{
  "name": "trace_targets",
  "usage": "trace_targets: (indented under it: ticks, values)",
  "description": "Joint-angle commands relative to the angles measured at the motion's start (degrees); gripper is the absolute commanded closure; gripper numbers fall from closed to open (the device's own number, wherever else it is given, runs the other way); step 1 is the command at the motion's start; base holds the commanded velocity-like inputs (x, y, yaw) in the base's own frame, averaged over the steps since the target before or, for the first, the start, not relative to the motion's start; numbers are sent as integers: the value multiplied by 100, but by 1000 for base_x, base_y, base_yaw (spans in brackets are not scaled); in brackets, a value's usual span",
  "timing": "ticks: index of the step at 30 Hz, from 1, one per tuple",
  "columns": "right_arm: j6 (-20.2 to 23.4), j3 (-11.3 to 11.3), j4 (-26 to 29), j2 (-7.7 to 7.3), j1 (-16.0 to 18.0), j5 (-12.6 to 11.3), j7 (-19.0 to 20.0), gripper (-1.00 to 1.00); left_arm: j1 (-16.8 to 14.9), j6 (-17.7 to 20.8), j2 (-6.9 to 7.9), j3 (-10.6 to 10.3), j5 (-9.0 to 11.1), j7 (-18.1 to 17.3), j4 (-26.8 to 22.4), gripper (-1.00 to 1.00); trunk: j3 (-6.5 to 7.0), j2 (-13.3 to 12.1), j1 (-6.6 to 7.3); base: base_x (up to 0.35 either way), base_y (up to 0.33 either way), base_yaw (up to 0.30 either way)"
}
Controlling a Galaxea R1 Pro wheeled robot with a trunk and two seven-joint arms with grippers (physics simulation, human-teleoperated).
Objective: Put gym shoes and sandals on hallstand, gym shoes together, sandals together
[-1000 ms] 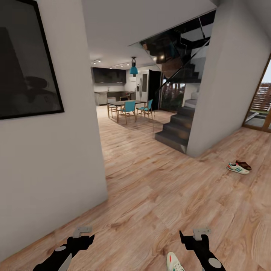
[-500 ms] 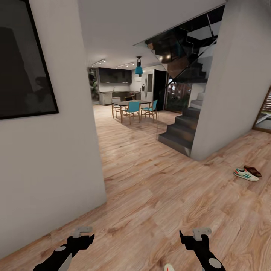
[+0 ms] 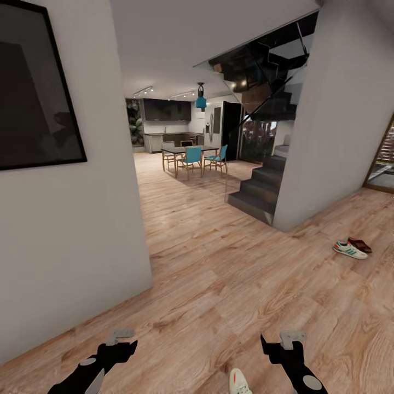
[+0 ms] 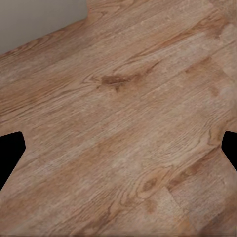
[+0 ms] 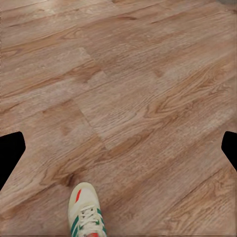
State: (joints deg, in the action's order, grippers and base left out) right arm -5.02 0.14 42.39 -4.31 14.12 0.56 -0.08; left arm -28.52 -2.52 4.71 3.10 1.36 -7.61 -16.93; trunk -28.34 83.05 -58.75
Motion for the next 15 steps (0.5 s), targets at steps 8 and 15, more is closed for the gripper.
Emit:
trace_targets:
  ticks: [8, 15]
  values:
    - [-16, 4, -4, 0, 3, 6, -1, -100, -4, -11, 2, 33, 15, -38, 6, -100, -6, 3, 2, -54, -2, 0]
    - [-16, 4, -11, 4, 3, 0, -3, -100, -4, -11, 3, 16, 1, -40, 6, -100, -6, 3, 2, -3, 0, -145]
